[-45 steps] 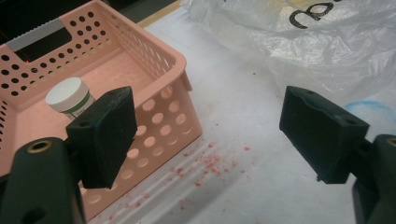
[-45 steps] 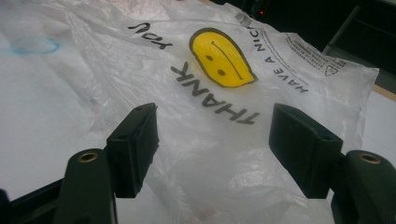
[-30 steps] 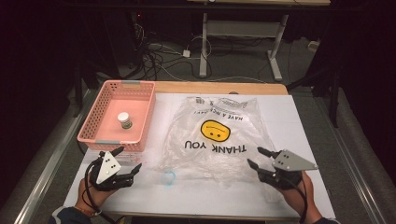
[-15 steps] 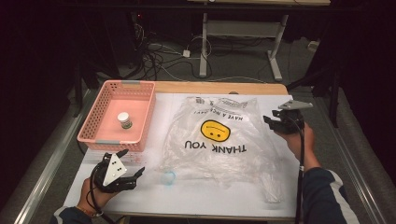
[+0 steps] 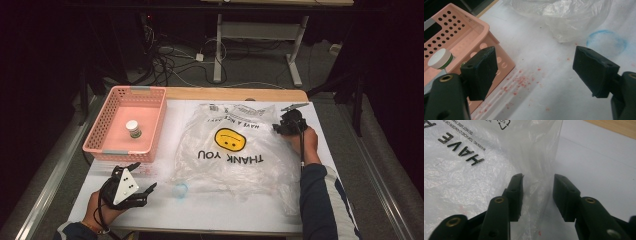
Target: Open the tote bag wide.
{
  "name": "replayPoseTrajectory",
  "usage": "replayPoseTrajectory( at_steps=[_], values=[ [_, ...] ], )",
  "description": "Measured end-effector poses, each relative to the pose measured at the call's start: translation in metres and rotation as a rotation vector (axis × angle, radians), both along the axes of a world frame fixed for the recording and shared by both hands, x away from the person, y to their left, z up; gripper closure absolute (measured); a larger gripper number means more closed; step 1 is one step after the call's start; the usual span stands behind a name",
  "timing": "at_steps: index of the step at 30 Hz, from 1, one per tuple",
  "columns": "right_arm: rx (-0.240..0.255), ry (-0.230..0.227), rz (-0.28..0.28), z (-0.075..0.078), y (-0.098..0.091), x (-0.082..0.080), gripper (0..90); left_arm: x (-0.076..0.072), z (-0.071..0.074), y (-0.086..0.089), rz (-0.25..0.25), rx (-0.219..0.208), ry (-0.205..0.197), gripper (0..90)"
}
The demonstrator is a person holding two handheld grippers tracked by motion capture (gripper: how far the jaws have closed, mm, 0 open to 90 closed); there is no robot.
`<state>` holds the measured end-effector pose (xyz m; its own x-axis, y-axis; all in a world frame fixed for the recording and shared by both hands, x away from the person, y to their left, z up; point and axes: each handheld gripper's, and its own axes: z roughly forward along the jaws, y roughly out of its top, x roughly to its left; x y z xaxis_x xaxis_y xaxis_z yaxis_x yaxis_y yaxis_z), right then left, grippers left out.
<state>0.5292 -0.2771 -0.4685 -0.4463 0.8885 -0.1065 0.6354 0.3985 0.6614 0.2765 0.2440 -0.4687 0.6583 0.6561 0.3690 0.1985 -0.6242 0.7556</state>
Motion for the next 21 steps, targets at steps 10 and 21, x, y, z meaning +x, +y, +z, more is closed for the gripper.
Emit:
replayPoseTrajectory(
  at_steps=[10, 21],
  values=[
    [0.011, 0.024, -0.095, 0.001, -0.002, -0.003, 90.0, 0.002, -0.001, -0.001, -0.01, 0.001, 0.009, 19.7],
    [-0.067, 0.079, -0.223, 0.009, -0.033, -0.032, 89.7, 0.0, 0.001, 0.002, -0.006, -0.003, 0.005, 19.7]
  ],
)
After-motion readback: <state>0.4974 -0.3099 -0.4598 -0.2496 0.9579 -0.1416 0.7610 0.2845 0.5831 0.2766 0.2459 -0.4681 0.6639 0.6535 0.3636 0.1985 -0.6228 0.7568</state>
